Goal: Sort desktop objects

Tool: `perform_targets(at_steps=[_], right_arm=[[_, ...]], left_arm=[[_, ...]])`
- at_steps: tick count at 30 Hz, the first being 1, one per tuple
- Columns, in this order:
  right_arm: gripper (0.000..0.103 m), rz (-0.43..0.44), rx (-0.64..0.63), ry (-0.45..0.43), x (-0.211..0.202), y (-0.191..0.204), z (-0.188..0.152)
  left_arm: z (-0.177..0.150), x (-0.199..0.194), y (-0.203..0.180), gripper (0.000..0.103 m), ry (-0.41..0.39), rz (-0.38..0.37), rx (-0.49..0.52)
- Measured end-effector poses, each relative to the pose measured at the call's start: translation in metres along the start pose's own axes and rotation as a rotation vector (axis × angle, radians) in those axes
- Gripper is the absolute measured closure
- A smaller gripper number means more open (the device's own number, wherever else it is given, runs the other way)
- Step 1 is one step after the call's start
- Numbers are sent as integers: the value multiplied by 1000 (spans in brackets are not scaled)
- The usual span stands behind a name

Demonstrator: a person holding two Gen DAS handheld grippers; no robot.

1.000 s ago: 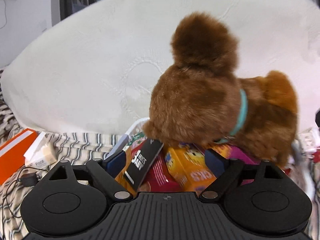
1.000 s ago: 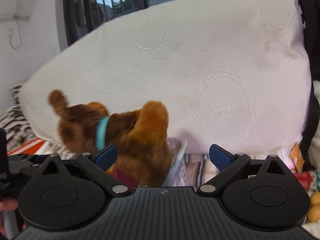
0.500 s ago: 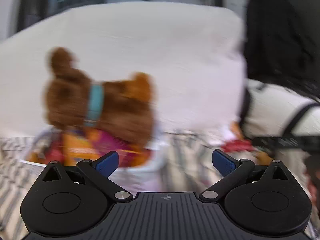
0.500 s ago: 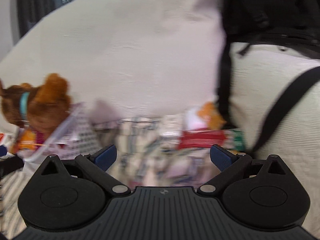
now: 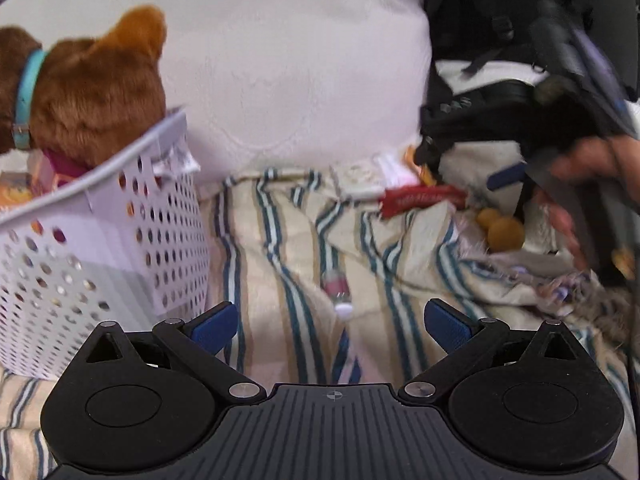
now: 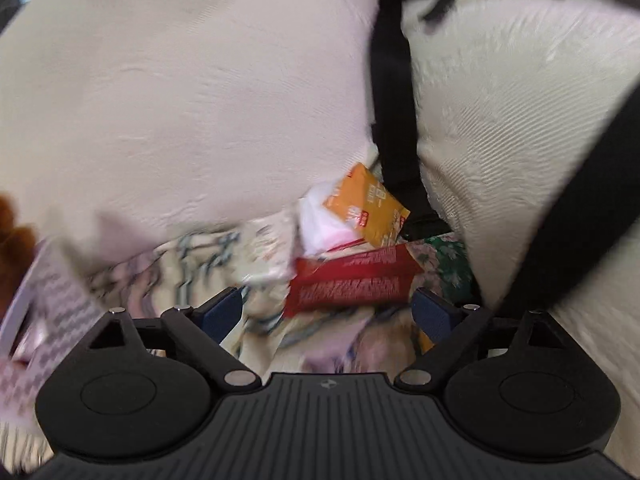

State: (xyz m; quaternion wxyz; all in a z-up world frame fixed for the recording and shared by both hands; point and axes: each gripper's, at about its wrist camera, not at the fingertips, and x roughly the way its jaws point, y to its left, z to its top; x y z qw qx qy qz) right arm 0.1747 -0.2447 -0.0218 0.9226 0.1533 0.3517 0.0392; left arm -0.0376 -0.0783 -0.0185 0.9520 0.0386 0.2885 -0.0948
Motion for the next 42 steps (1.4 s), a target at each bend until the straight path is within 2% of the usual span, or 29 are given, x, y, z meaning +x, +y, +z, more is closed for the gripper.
perform_targets(at_steps=[4, 8, 10, 11, 13, 14, 16, 17, 18, 19, 27, 30, 31, 33, 34, 36, 38, 40, 42], right_arm=[[10, -45, -29, 0, 40, 8, 17], [9, -13, -141, -11, 63, 36, 30], [11, 20, -202, 16, 75, 54, 30], [13, 23, -227, 47, 85, 62, 29], [36, -29, -259, 125, 107, 72, 22], [40, -72, -260, 161, 118, 74, 18], [43, -99, -253, 132, 120, 74, 8], [47, -96, -241, 117, 115, 73, 4], [55, -83, -220, 101, 109, 69, 2], [57, -62, -183, 85, 99, 62, -1], [57, 180, 53, 15, -20, 1, -62], [56, 257, 62, 30, -58, -5, -99], [55, 260, 27, 32, -69, -2, -112], [53, 192, -86, 7, -86, 12, -140], [53, 158, -90, -7, -90, 11, -149], [53, 148, -82, 34, -84, 15, -150], [54, 120, -104, 30, -87, 17, -155], [55, 100, -138, 20, -90, 21, -158], [55, 98, -162, 20, -93, 18, -159]], left_arm=[[0, 1, 8, 0, 24, 4, -31], [0, 2, 16, 0, 28, 14, -59], [0, 5, 18, 0, 35, 18, -72], [-1, 7, 19, 0, 43, 17, -76], [-2, 11, 19, 0, 59, 13, -71], [-3, 13, 18, 0, 62, 17, -66], [-5, 15, 19, 0, 68, 27, -60], [-6, 15, 20, 0, 72, 30, -61], [-6, 16, 21, 0, 75, 32, -65], [-6, 16, 23, 0, 79, 33, -73], [-6, 10, 27, 0, 70, 56, -95], [-6, 8, 30, 0, 62, 77, -109], [-4, 8, 32, 0, 62, 81, -121], [-4, 9, 35, 0, 81, 89, -124], [-5, 13, 31, 0, 115, 93, -72], [-11, 16, 22, 0, 106, 141, -13], [-11, 15, 17, 0, 96, 146, 43], [-6, 8, 24, 0, 56, 142, 15], [-2, 1, 36, 0, 50, 93, -50]])
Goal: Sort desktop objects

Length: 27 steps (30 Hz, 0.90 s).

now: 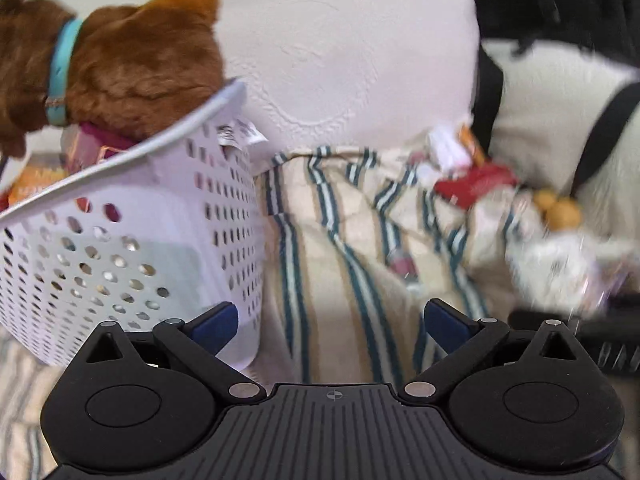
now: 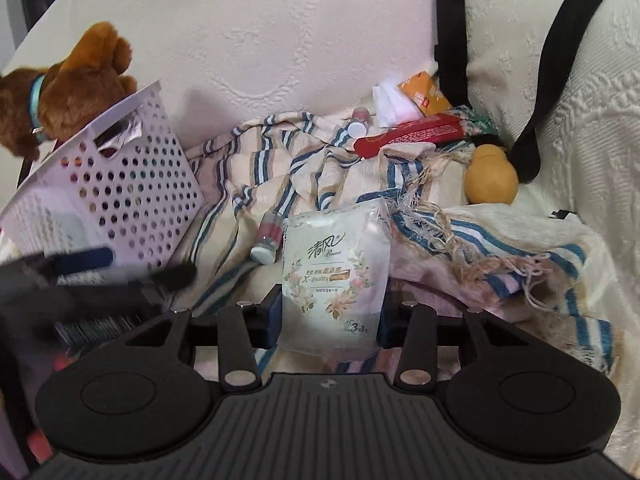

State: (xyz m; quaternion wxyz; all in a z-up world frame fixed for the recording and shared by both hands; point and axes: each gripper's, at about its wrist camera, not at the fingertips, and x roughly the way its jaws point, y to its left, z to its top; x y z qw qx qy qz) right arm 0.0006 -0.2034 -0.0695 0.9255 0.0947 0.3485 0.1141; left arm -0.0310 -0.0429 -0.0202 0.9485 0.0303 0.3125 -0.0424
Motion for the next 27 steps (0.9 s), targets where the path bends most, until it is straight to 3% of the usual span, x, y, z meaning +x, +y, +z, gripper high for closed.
perform_targets(at_steps=[4, 10, 18, 20, 23, 27], right_arm=[[55, -20, -56, -16, -6, 4, -8], [55, 34, -258, -44, -20, 34, -23], [59, 195, -247, -46, -28, 36, -22], [63, 212, -245, -47, -30, 42, -23], [64, 190, -257, -24, -25, 43, -24], [61, 126, -219, 26, -13, 40, -24]], left_arm=[[10, 1, 8, 0, 10, -50, -107], [7, 9, -13, 0, 62, -128, -62], [7, 16, -4, 0, 30, -90, -64], [7, 22, 7, 0, 58, -122, -100], [7, 30, 16, 0, 125, -216, -155], [8, 26, 9, 0, 113, -201, -132]])
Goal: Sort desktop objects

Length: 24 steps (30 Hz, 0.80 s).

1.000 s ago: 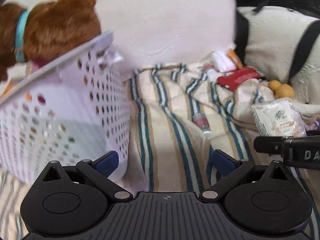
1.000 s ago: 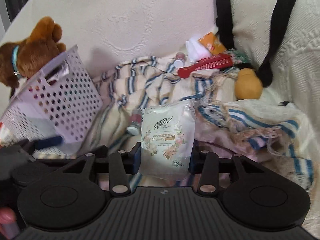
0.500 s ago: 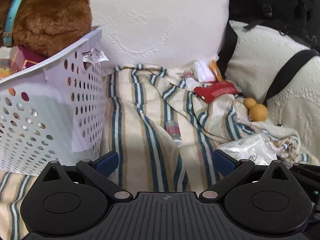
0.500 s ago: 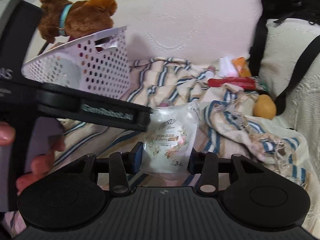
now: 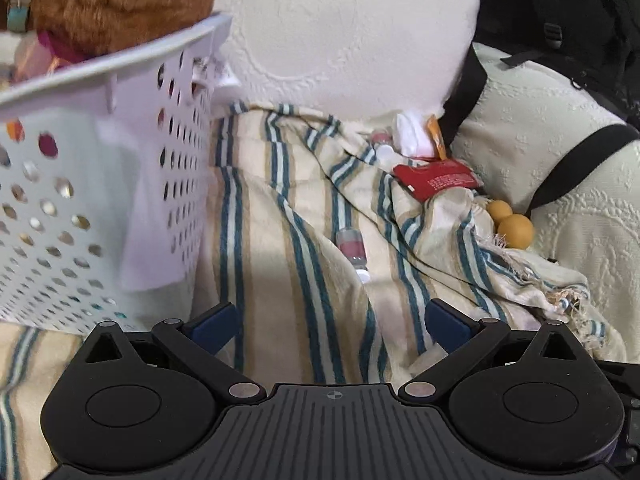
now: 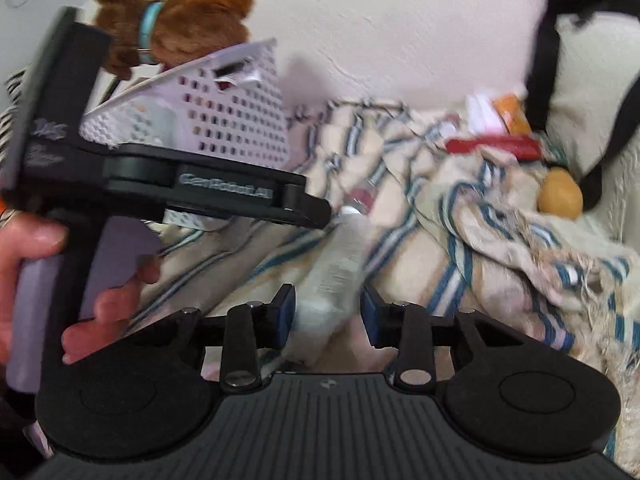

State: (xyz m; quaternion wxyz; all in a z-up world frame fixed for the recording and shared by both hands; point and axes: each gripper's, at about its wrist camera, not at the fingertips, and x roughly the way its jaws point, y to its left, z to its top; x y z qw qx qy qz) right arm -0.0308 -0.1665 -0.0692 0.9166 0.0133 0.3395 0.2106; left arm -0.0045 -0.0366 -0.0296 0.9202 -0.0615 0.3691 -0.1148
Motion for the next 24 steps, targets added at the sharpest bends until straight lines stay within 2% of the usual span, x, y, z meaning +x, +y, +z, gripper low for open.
perform_targets(at_steps=[5, 7, 11, 14, 17, 19, 21, 22, 24], right_arm=[[61, 2, -40, -5, 2, 8, -3], [57, 8, -69, 1, 5, 13, -4], [53, -14, -138, 7, 5, 19, -6], [53, -23, -148, 9, 5, 20, -7], [43, -9, -135, 8, 3, 16, -7], [34, -5, -133, 5, 3, 16, -5], [32, -2, -135, 1, 4, 16, -5], [32, -3, -137, 2, 4, 17, -6], [29, -8, -137, 7, 4, 18, -6]], left_arm=[[-2, -2, -13, 0, 3, -20, 60], [-3, 1, -19, 0, 15, -3, 88], [-6, 4, -33, 0, 35, 77, 163], [-6, 0, -36, 0, 48, 73, 187], [-5, -9, -39, 0, 34, 71, 211], [-4, -12, -38, 0, 35, 64, 213], [-3, -10, -38, 0, 52, 54, 206], [-4, -8, -38, 0, 68, 32, 192], [-3, -8, -32, 0, 93, -71, 130]])
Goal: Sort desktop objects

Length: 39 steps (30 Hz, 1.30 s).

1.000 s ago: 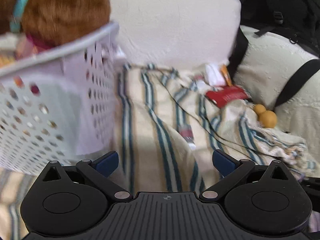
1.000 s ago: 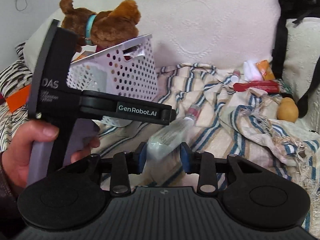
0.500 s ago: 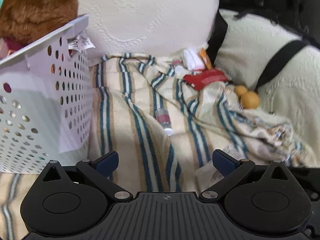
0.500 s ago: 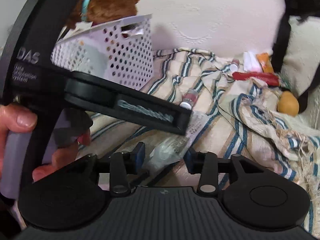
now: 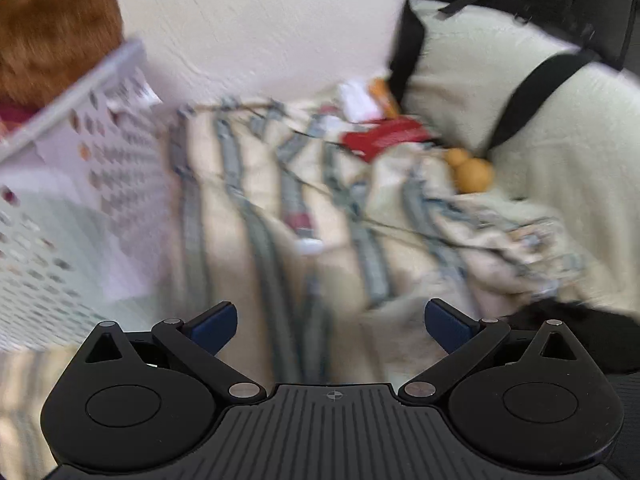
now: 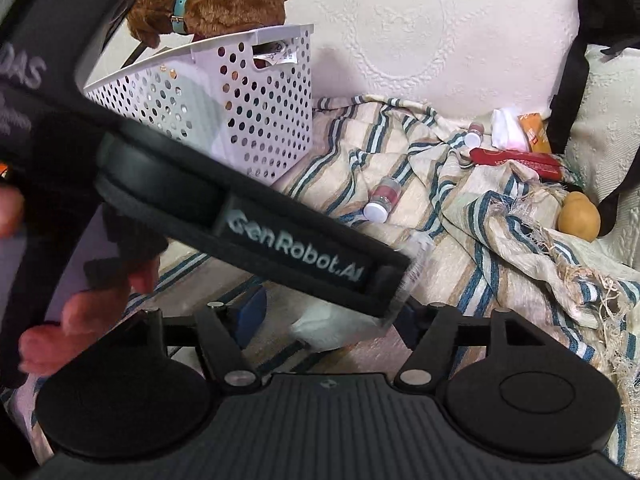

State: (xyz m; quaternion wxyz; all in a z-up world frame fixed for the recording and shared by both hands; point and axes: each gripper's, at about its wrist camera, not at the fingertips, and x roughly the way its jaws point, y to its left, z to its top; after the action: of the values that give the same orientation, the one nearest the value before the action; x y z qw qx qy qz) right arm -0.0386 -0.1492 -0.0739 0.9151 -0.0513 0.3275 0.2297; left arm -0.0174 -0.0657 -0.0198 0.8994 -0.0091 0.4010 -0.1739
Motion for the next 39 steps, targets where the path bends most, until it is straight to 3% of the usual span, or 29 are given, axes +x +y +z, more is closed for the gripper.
perform_targets(at_steps=[5, 8, 12, 13, 19, 22, 27, 29, 30, 33, 35, 37, 39], right_arm=[[29, 15, 12, 2, 0, -3, 0], [29, 17, 12, 8, 1, -3, 0], [29, 15, 7, 23, 3, -1, -1], [30, 13, 3, 27, 4, 0, -1], [30, 15, 11, 21, 2, -2, -1], [30, 4, 16, 13, 0, -1, -1], [33, -17, 56, -10, -6, -6, 2], [28, -15, 78, -21, -4, -7, 2], [20, -25, 103, -32, -2, -11, 3], [19, -80, 159, 2, 6, -15, 9], [28, -110, 186, 45, 14, -15, 15], [66, -46, 239, 57, 14, -13, 17], [68, -56, 245, 72, 15, -10, 17]], left_arm=[[1, -12, 5, 0, -38, -141, -45], [0, -8, -1, 0, -13, -200, -39], [-4, 13, -4, 27, 41, -180, -49], [-4, 18, -1, 40, 53, -189, -73], [-4, 18, 12, 64, 54, -179, -110], [-3, 13, 12, 71, 40, -152, -84], [-4, 6, 16, 74, 25, -143, -66], [-4, 6, 17, 74, 30, -142, -62], [-5, 6, 18, 74, 33, -143, -63], [-5, 7, 21, 74, 39, -152, -66], [-7, 7, 22, 73, 39, -157, -62], [-8, 6, 24, 73, 33, -156, -67], [-9, 5, 26, 73, 36, -162, -74]])
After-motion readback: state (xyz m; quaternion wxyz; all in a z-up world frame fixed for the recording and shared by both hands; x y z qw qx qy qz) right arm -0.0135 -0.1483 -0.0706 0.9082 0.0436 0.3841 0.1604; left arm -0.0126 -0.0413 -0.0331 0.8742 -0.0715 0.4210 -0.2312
